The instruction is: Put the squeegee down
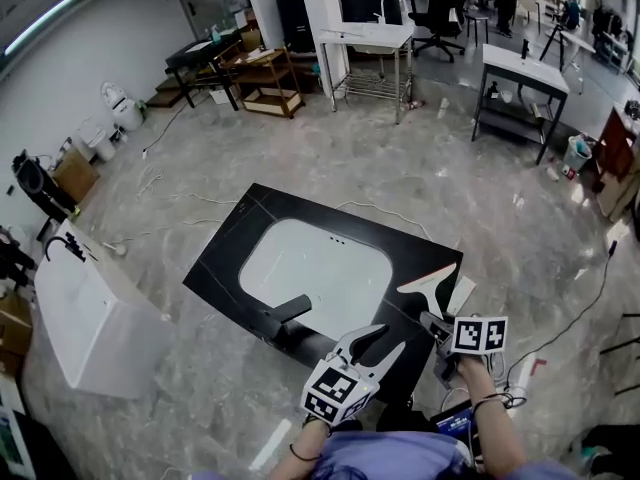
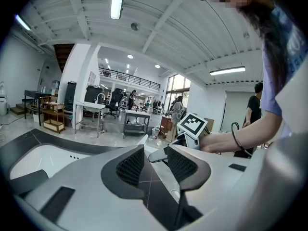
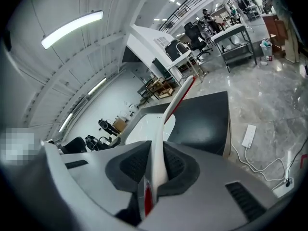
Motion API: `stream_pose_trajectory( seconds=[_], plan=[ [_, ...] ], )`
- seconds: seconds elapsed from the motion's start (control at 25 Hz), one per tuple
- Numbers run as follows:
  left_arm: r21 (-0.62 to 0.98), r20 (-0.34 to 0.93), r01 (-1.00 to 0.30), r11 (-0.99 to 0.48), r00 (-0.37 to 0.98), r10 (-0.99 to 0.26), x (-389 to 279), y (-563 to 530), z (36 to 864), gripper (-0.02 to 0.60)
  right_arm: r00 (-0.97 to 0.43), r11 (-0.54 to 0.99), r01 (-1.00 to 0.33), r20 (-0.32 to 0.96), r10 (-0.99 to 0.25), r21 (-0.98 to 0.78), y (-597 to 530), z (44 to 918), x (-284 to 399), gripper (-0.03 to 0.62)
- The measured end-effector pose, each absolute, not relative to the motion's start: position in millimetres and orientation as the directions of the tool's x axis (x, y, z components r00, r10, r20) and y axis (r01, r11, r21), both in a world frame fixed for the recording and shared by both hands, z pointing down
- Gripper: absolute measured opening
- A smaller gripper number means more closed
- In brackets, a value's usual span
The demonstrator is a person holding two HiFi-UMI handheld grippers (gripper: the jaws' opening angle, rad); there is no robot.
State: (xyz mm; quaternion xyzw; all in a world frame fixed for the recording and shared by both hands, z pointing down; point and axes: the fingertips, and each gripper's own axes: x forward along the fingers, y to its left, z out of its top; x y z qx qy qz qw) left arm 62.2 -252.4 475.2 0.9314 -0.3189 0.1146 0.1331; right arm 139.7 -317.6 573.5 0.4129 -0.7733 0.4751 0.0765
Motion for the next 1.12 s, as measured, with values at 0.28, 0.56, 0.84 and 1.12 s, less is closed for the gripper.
stream_pose_trajectory(
  seconds=[0.28,0.56,0.84,1.12],
  plan=[
    [0.18,0.318,-0.675,-0.715,0.728,-0.607,59,-267,480,0.16,-0.668,0.198,-0.706,0.548,-0.502,-0.68,-363,604,142,0.046],
    [0.181,0.335,-0.725,-0.665,0.681,-0.651,49,-275,482,0.16,-0.692,0.085,-0.644,0.531,-0.49,-0.76,-384,630,143,0.046],
    [0.18,0.345,-0.755,-0.63,0.648,-0.679,40,-278,484,0.16,-0.709,0.018,-0.594,0.512,-0.485,-0.805,-386,652,142,0.046],
    [0.183,0.354,-0.778,-0.601,0.623,-0.698,38,-280,490,0.16,-0.66,0.107,-0.71,0.603,-0.448,-0.696,-394,668,155,0.048]
  ],
)
